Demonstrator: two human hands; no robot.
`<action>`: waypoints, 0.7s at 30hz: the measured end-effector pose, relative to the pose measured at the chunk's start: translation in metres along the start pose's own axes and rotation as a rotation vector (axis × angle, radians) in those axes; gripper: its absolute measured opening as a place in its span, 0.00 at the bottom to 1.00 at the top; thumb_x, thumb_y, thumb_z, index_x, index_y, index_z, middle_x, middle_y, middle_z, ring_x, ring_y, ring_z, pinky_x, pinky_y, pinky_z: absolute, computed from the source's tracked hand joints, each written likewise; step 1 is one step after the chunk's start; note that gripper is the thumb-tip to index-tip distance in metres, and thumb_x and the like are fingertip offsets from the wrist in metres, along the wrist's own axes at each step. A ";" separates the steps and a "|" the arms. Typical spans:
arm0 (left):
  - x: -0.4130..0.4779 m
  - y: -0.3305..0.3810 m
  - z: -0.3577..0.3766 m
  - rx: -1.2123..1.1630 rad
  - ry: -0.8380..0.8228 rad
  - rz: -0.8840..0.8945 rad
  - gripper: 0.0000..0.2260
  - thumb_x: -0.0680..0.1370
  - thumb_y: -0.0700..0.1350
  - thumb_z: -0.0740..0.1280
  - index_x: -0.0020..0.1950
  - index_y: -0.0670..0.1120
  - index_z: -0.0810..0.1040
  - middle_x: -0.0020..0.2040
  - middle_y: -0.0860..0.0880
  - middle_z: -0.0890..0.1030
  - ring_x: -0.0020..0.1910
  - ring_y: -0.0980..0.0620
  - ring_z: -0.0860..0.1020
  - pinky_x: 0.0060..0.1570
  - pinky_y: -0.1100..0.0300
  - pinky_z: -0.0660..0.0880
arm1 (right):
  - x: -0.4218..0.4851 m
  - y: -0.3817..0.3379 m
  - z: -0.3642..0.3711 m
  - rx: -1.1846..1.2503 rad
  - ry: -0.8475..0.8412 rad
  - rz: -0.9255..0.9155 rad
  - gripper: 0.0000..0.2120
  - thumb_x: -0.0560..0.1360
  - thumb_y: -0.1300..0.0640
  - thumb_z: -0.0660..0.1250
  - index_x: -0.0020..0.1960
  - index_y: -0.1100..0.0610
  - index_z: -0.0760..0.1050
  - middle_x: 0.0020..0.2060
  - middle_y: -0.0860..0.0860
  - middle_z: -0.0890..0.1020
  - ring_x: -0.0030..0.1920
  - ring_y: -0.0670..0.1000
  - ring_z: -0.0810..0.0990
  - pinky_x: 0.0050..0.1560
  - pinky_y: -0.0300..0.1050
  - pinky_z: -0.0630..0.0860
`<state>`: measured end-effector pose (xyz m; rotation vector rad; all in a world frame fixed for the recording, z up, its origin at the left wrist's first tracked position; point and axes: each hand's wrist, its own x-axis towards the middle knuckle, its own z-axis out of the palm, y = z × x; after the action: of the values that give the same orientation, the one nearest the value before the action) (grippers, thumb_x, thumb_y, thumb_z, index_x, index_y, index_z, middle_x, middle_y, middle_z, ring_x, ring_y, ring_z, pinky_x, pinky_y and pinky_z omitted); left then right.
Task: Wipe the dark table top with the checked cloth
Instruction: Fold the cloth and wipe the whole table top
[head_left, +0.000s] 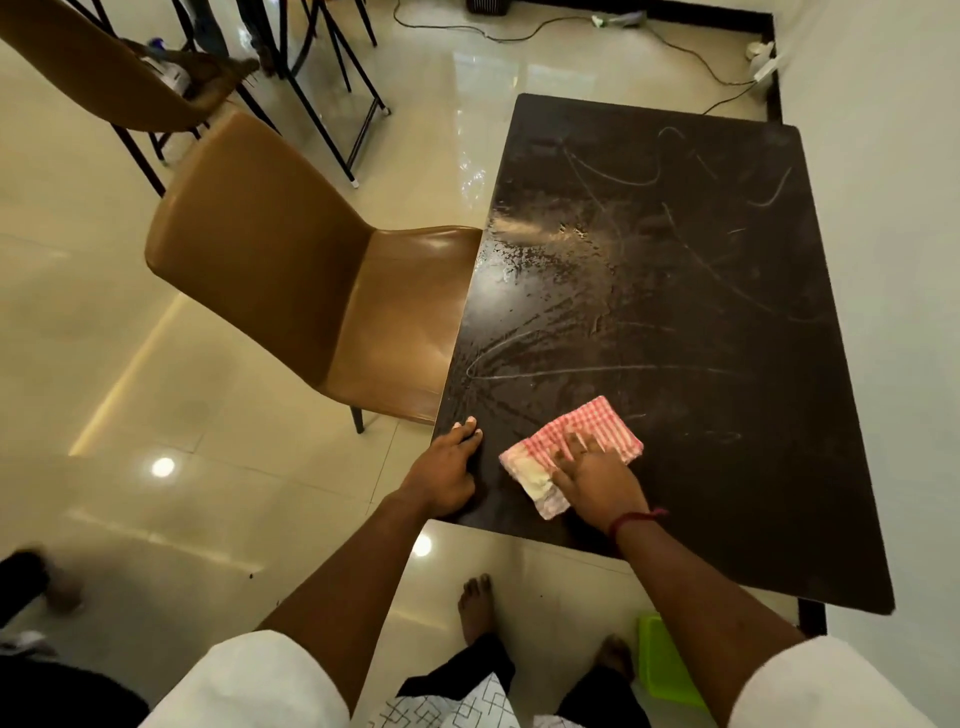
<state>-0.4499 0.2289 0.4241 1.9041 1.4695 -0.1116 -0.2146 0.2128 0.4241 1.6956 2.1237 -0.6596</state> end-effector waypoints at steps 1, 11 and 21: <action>0.000 0.000 0.000 -0.009 0.006 -0.005 0.32 0.76 0.38 0.61 0.79 0.44 0.56 0.80 0.48 0.52 0.79 0.47 0.52 0.75 0.55 0.54 | 0.000 -0.006 0.001 0.010 0.019 0.070 0.22 0.81 0.47 0.51 0.73 0.52 0.65 0.77 0.54 0.57 0.76 0.58 0.54 0.73 0.57 0.56; -0.003 0.003 -0.003 -0.057 -0.004 -0.003 0.34 0.74 0.39 0.64 0.79 0.45 0.57 0.80 0.47 0.52 0.79 0.48 0.52 0.74 0.55 0.57 | -0.009 -0.023 0.000 -0.104 -0.027 -0.275 0.21 0.82 0.48 0.51 0.71 0.54 0.67 0.75 0.56 0.61 0.74 0.60 0.60 0.71 0.57 0.60; -0.016 -0.015 0.010 -0.480 0.481 -0.084 0.25 0.73 0.28 0.62 0.68 0.41 0.74 0.69 0.44 0.75 0.69 0.46 0.72 0.71 0.54 0.66 | -0.013 -0.064 0.012 -0.120 -0.019 -0.374 0.22 0.82 0.49 0.52 0.73 0.56 0.65 0.77 0.57 0.54 0.76 0.61 0.51 0.74 0.57 0.51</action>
<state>-0.4655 0.2116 0.4171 1.5292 1.6933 0.6468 -0.2741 0.1835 0.4300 1.2363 2.4374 -0.6279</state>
